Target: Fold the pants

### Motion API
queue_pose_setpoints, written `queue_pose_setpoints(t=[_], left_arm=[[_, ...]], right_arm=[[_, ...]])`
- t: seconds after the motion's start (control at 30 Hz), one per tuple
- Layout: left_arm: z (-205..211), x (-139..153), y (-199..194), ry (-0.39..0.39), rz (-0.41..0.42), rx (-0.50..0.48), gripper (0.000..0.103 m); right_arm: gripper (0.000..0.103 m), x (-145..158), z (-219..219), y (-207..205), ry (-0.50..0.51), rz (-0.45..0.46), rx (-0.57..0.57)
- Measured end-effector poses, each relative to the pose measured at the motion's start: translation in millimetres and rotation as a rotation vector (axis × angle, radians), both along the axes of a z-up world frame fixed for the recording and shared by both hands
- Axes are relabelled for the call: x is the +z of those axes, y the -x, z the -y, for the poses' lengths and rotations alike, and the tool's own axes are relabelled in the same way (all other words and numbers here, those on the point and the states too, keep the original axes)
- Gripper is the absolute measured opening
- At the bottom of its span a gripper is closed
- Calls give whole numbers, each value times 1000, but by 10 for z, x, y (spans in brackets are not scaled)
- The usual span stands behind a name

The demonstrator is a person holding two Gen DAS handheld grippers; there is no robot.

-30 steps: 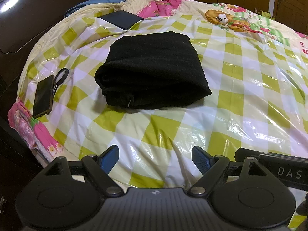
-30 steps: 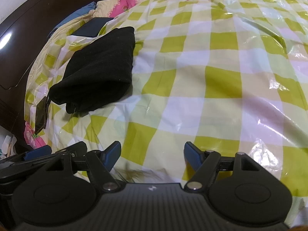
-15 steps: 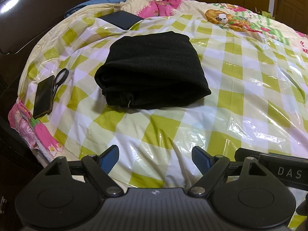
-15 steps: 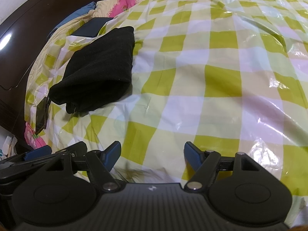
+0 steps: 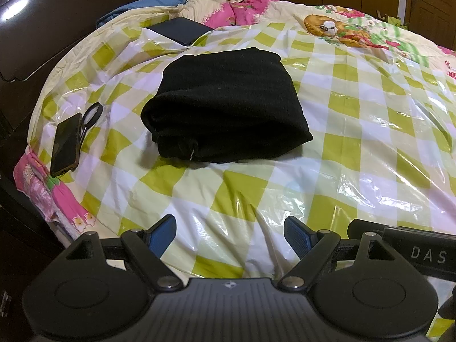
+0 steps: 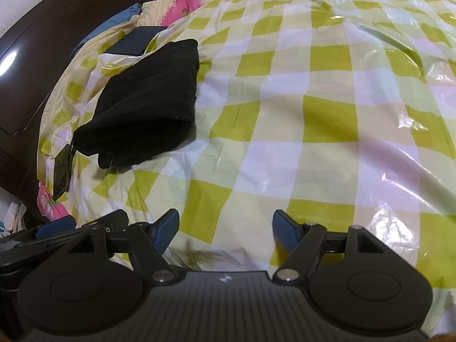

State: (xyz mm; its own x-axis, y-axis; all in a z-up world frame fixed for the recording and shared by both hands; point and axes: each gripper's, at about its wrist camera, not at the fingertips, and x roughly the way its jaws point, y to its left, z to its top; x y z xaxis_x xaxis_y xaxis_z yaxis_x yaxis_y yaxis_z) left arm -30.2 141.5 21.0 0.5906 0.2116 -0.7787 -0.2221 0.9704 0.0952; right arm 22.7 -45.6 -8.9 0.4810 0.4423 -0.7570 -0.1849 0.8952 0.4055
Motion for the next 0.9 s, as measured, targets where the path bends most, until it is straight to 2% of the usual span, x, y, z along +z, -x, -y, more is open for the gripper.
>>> queue_pose_setpoints(t=[0.9], left_arm=[[43,22,-8,-9,6,-5,95]], right_arm=[[74,11,39,-7,-16,-5,-11]])
